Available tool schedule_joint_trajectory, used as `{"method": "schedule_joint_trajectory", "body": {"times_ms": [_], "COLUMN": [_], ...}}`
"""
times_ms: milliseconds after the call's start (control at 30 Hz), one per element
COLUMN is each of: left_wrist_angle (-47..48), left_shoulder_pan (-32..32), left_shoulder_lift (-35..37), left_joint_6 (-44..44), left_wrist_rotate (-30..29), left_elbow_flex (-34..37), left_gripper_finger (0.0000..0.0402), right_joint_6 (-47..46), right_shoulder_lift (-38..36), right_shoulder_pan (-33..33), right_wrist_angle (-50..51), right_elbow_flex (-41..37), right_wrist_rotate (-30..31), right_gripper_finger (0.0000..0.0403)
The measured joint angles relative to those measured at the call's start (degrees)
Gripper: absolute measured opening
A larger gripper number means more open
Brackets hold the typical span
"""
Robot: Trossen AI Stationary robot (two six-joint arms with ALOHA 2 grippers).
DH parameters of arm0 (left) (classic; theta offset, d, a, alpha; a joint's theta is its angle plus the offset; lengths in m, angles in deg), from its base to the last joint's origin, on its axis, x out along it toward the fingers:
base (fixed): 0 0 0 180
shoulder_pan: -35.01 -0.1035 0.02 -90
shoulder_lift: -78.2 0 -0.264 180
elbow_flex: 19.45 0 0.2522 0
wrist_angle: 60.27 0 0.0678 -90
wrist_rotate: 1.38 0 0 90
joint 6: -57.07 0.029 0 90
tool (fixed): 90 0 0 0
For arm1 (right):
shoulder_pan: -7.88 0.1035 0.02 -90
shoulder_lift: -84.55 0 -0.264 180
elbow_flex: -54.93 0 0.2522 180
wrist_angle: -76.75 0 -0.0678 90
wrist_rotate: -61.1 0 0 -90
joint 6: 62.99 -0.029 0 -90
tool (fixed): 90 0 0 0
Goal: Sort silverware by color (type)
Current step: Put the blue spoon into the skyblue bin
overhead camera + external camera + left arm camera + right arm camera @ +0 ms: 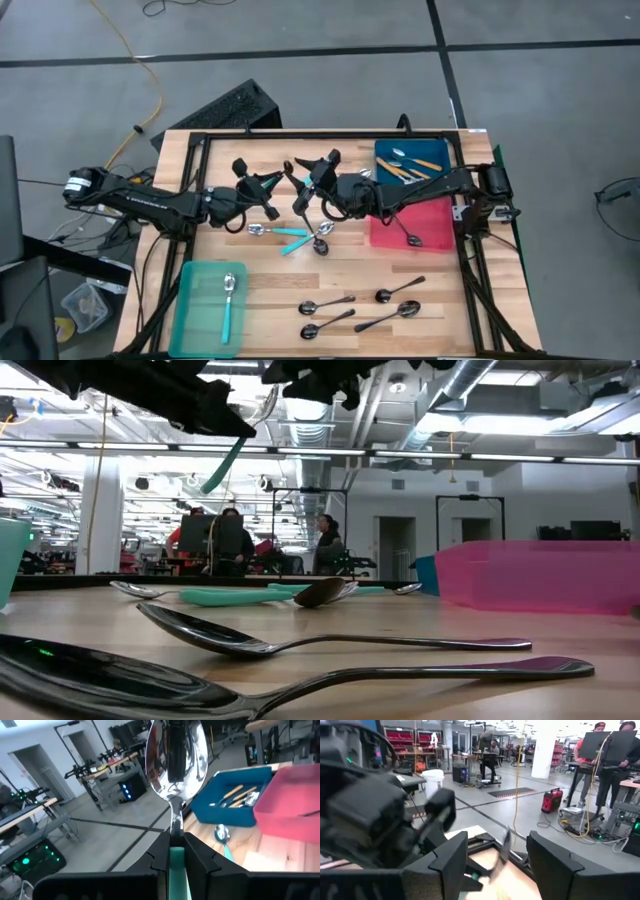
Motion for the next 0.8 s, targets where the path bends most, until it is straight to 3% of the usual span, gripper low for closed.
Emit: {"method": "schedule_joint_trajectory", "body": {"times_ms": [133,267,633,800], "left_wrist_angle": [-2.05,-2.74,-2.49,-2.47], "left_shoulder_pan": [0.99,1.49,1.53,1.53], "left_shoulder_lift": [0.05,0.05,0.05,0.05], "left_joint_6": [2.05,2.14,1.62,1.48], "left_wrist_rotate": [0.02,0.91,2.86,3.21], "left_elbow_flex": [0.0,0.0,0.0,0.04], "left_gripper_finger": [0.0015,0.0015,0.0015,0.0015], "right_joint_6": [-0.95,-1.05,-0.9,-1.62], "right_shoulder_lift": [0.0,0.0,-0.07,-0.09], "right_shoulder_pan": [-0.43,-0.51,-0.71,-0.67], "right_wrist_angle": [0.46,1.25,2.76,3.1], "right_elbow_flex": [0.0,-0.02,0.0,0.0], "right_wrist_rotate": [-0.09,-0.44,-2.77,-2.79], "right_gripper_finger": [0.0216,0.0181,0.0025,0.0025]}}
